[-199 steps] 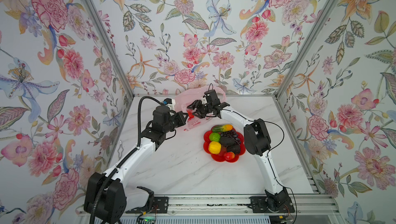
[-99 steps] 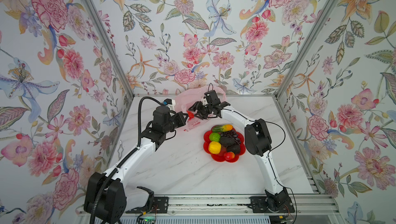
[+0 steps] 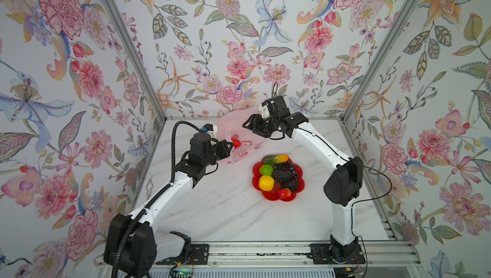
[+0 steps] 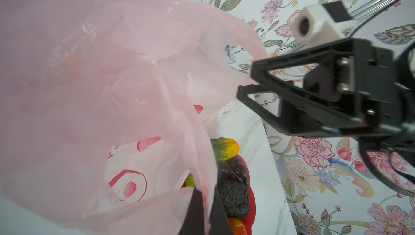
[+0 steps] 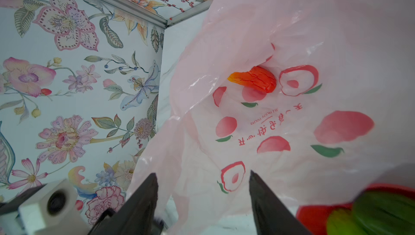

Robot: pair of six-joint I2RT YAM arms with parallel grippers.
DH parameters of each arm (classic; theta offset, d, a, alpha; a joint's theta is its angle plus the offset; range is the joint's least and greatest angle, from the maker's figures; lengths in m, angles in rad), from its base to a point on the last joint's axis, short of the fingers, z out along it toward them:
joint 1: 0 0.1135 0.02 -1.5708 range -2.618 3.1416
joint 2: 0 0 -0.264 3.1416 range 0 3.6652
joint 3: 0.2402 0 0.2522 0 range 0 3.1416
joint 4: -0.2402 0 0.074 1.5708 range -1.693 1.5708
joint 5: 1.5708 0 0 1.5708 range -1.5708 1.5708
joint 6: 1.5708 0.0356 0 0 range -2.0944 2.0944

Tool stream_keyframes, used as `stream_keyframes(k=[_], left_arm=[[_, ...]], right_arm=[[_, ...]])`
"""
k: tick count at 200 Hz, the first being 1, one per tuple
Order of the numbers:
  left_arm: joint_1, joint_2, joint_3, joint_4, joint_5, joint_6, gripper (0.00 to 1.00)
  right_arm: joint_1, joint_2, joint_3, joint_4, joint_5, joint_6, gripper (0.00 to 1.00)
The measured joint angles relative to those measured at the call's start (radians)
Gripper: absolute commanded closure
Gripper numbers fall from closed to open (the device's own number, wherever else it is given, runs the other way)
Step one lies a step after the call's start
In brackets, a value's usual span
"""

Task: Place the fruits into the plastic bag
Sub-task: Place the fruit in the plastic bag, then pick up the fruit from the plate.

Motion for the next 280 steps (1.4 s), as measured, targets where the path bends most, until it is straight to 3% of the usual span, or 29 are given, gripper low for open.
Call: stream_keyframes(k=[52,69,111,174,280], left_arm=[[0.0,-0.043,-0.025,-0.001,0.0,0.011,1.0],[0.0,-0.055,-0.028,-0.01,0.0,0.018,1.0],[0.0,-0.077,-0.036,-0.03,0.0,0.035,1.0],[0.0,-0.092,-0.058,-0.048,-0.001,0.045,1.0],[0.0,-0.095,-0.058,-0.065,-0.019,0.045,1.0]], right_arm=[[-0.003,-0.323,-0.4,-0.103,0.069,-0.034,0.22],[-0.002,-0.378,-0.529,-0.13,0.073,-0.036,0.0],[0.029,-0.414,-0.719,-0.171,0.072,-0.02,0.01],[0.103,-0.383,-0.744,-0.174,0.088,-0.021,0.01],[0.104,-0.187,-0.685,-0.146,0.113,-0.04,0.01]])
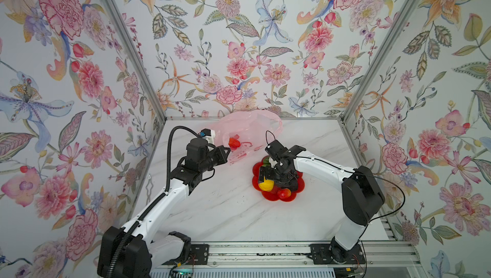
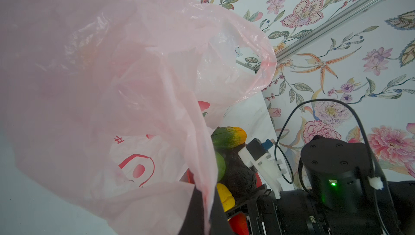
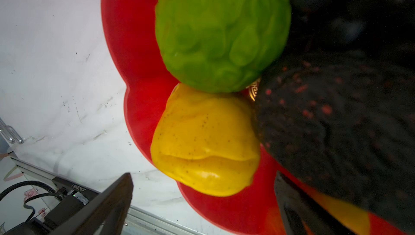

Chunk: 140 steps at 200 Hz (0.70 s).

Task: Place the fruits into the plastic bag
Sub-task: Pick up the fruit from the plate.

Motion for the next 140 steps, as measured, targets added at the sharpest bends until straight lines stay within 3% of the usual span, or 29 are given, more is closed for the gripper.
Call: stream_keyframes(k=[76,140], left_arm=[[0.0,-0.032,-0.017,-0.006,-0.003,0.0,1.0],[0.0,-0.057,-0.026,-0.012,-0.003,0.023,1.0]], right_arm=[[0.0,0.055,0.005,0.023,0.001,0.002,0.15],[0.001,0.055,0.004,0.07,0.005,0.027,0.39]])
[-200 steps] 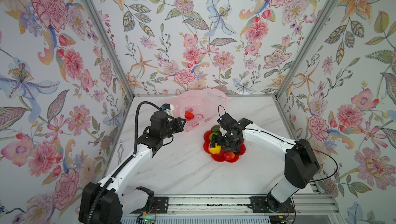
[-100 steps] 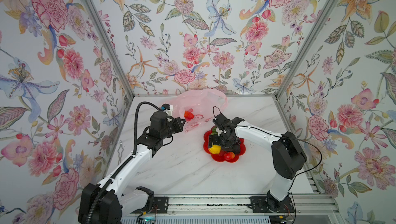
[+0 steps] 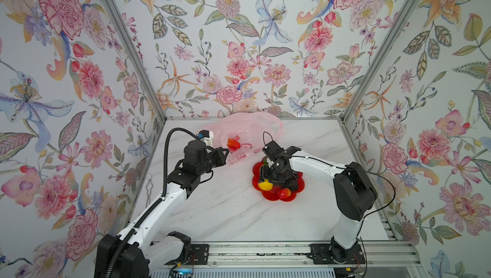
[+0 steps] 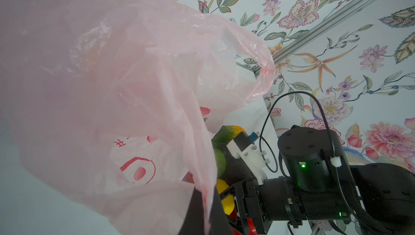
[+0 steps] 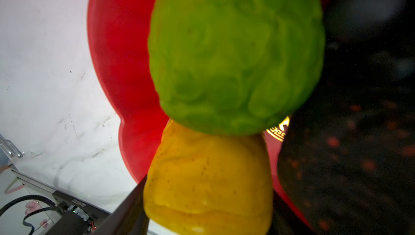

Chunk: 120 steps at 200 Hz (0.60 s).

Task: Place the fruits into the plastic bag
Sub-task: Pick up the fruit from the plate.

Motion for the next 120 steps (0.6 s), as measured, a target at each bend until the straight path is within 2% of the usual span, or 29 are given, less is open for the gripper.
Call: stream_keyframes(k=[49,120], left_arm=[[0.0,-0.002,0.0,-0.004,0.003,0.017,1.0],[0.0,-0.012,-0.019,0.008,0.027,0.022,1.0]], right_arm=[[0.007,-0.049,-0.034,0.014,0.01,0.026,0.42],[-0.004,-0.361,-0.123,0.02,-0.016,0.088,0.42]])
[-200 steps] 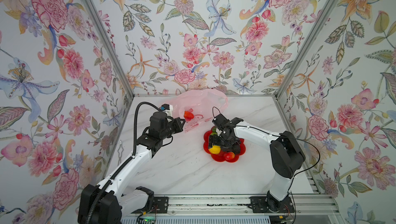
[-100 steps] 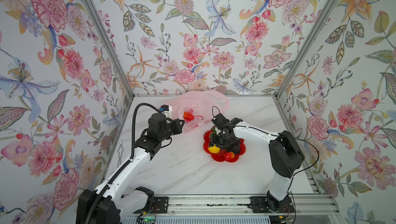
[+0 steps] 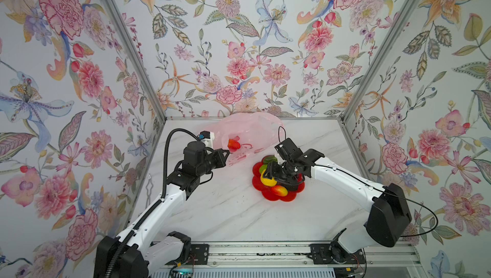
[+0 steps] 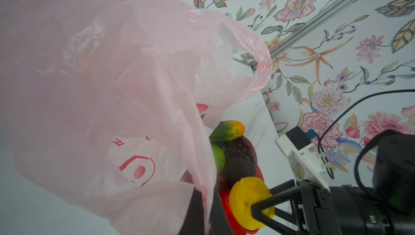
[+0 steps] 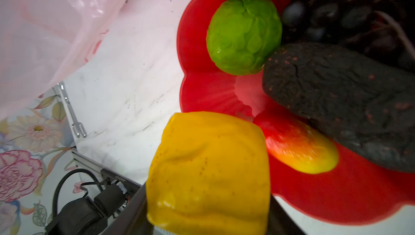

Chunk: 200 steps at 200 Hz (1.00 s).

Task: Place the fruits into the plastic bag
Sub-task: Pick up the fruit from the plate, then place the fruit in the plastic bag.

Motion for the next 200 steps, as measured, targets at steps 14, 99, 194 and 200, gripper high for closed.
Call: stream_keyframes(k=[14,99,194,200], left_arm=[[0.0,-0.001,-0.004,0.001,0.003,0.0,1.0],[0.0,-0.001,-0.005,0.005,0.022,0.0,1.0],[-0.001,0.015,0.026,0.008,0.021,-0.043,1.0],[-0.001,0.015,0.026,0.008,0.021,-0.046,1.0]], right_arm=[[-0.014,-0.058,-0.011,0.003,-0.009,0.025,0.42],[-0.158,-0.043,0.066,0.324,-0.135,0.205,0.4],[-0.133,0.669,0.685,0.389,-0.309,0.18,0.37],[-0.128,0.711,0.731,0.388,-0.319,0.179,0.37]])
